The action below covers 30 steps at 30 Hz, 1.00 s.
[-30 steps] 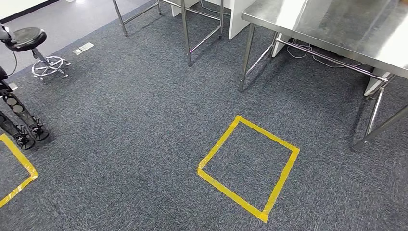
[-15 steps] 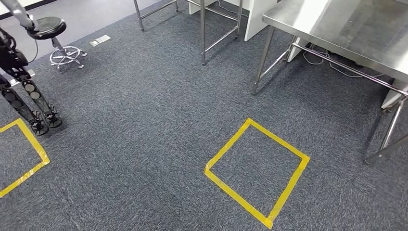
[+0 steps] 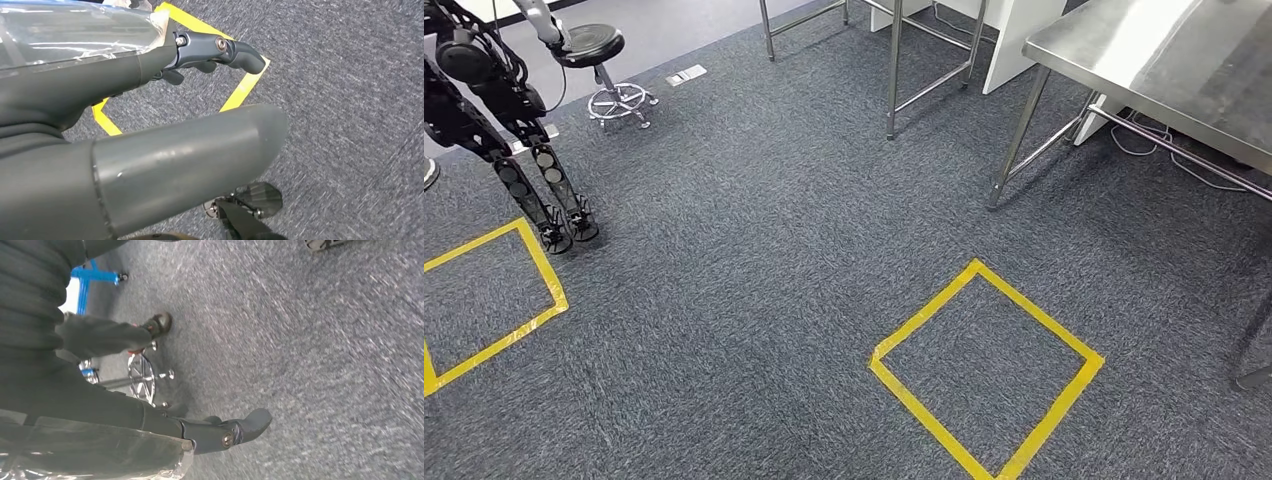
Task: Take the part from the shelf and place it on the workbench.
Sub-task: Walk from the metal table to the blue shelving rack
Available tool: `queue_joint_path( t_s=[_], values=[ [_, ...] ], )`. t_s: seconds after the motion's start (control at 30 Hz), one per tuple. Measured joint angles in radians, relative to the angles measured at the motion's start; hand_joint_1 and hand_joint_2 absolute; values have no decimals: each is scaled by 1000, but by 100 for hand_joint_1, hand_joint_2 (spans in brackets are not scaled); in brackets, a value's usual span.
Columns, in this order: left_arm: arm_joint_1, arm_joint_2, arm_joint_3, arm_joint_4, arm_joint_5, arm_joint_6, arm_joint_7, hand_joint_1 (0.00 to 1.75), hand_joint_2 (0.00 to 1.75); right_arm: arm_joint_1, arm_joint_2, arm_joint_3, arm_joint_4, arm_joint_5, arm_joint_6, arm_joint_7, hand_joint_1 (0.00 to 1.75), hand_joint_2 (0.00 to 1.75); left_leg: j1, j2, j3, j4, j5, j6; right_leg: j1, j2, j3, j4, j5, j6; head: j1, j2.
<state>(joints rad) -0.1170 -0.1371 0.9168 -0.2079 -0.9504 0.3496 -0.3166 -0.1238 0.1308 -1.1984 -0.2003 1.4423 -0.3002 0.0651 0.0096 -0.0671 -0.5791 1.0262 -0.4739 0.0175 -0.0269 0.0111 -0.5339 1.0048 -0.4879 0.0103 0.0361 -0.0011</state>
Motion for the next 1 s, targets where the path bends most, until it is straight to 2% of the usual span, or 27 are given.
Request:
queue_joint_path(
  t_s=[0.03,0.1,0.13,0.17,0.2,0.23,0.27,0.33,0.37,0.4,0.47,0.5,0.53,0.57,0.63,0.67,0.7,0.73,0.77,0.8,0.83,0.87,0.97,1.0],
  values=[
    [0,1,0,0,0,0,0,0,0,0,0,0,0,0,0,0,0,175,2,17,-17,39,-24,-4,-1,-6,1,-1,1,-7,-3,0],
    [-1,1,0,0,0,0,0,0,0,2,0,0,0,0,0,-1,0,175,3,52,-82,171,-91,-12,4,-20,1,-2,-1,-16,-8,0],
    [-1,0,0,0,0,0,0,0,0,3,0,0,0,0,0,-1,0,175,4,59,-115,236,-116,-14,6,-28,1,-2,-3,-18,-9,0],
    [0,0,0,0,0,0,0,0,0,3,0,0,0,0,0,-1,0,175,4,63,-137,274,-123,-14,9,-35,1,-1,-4,-19,-9,0],
    [0,0,0,0,0,0,1,0,0,3,0,0,0,0,0,-1,0,175,4,64,-138,272,-110,-12,11,-42,2,-1,-5,-20,-10,0],
    [1,0,0,0,0,0,1,0,0,3,0,0,0,0,0,-1,0,175,3,67,-118,228,-81,-7,13,-48,3,-2,-6,-21,-10,0],
    [1,1,0,0,0,0,1,0,0,2,1,0,0,0,0,-1,0,175,0,76,-80,155,-43,2,15,-53,5,-2,-7,-22,-10,0],
    [-2,3,0,0,0,0,1,0,0,2,4,0,0,0,0,-1,0,175,-10,105,-15,28,2,21,20,-62,9,-2,-10,-20,-9,0],
    [-3,4,0,0,0,0,1,0,0,2,5,0,0,0,0,-1,0,175,-15,115,-1,-2,8,27,21,-67,10,-3,-11,-18,-9,0],
    [-3,5,0,0,0,0,1,0,0,2,6,0,0,0,0,-1,0,175,-19,117,1,-9,7,31,22,-73,11,-4,-12,-14,-9,0],
    [-3,5,0,0,0,0,1,0,0,1,7,0,0,0,0,-2,0,175,-19,102,6,-24,16,36,23,-82,14,-8,-14,-5,-11,0],
    [-3,4,0,0,0,0,1,0,0,1,7,0,0,0,0,-2,0,175,-16,94,13,-37,23,39,24,-75,12,1,-21,-2,-10,0],
    [-3,4,0,0,0,0,1,0,0,0,7,0,0,0,0,-2,0,175,-12,86,19,-49,30,43,24,-62,0,28,-36,-2,-9,0],
    [-4,3,0,0,0,0,1,0,0,1,6,1,0,0,0,-2,0,175,-9,78,25,-58,36,45,23,-45,-22,76,-60,-4,-7,0],
    [-5,2,0,0,0,0,2,0,0,3,5,1,0,0,0,-1,0,175,-10,61,24,-60,39,48,18,-23,-87,207,-112,-8,-5,0],
    [-4,1,0,0,0,0,2,0,0,4,4,1,0,0,0,1,0,175,-10,51,23,-59,38,47,17,-20,-111,253,-124,-6,-4,0],
    [-3,0,0,0,0,-1,3,0,0,5,3,1,0,0,0,3,0,175,-10,42,23,-58,38,46,15,-19,-119,264,-121,1,-4,0],
    [-2,-1,0,0,0,-1,4,0,0,5,2,1,0,0,0,4,0,175,-10,33,23,-55,37,45,13,-17,-107,234,-100,11,-3,0],
    [-2,-2,0,0,0,-1,4,0,0,5,1,1,0,0,0,5,0,175,-9,24,23,-51,34,41,10,-12,-76,166,-68,22,-2,0],
    [-2,-3,0,0,-1,-2,5,0,0,4,0,1,0,0,0,6,0,175,-8,16,22,-45,31,36,7,-3,-44,97,-40,28,-2,0],
    [-2,-3,0,0,-1,-2,6,0,0,3,0,1,0,0,0,6,0,175,-10,10,20,-38,27,30,6,5,-19,40,-19,28,0,0],
    [-2,-3,0,0,-2,-2,7,0,0,2,0,1,0,0,0,6,0,175,-11,5,17,-32,23,24,6,12,-3,6,-8,23,1,0],
    [-1,-2,0,0,-3,-2,10,0,0,0,1,1,0,1,0,8,0,175,-11,-1,9,-24,20,12,9,6,2,-1,-3,1,-1,0],
    [0,-2,0,0,-3,-2,11,0,0,0,1,1,0,2,0,8,0,175,-9,7,4,-14,13,8,8,2,2,-2,-2,-5,-2,0]
  ],
)
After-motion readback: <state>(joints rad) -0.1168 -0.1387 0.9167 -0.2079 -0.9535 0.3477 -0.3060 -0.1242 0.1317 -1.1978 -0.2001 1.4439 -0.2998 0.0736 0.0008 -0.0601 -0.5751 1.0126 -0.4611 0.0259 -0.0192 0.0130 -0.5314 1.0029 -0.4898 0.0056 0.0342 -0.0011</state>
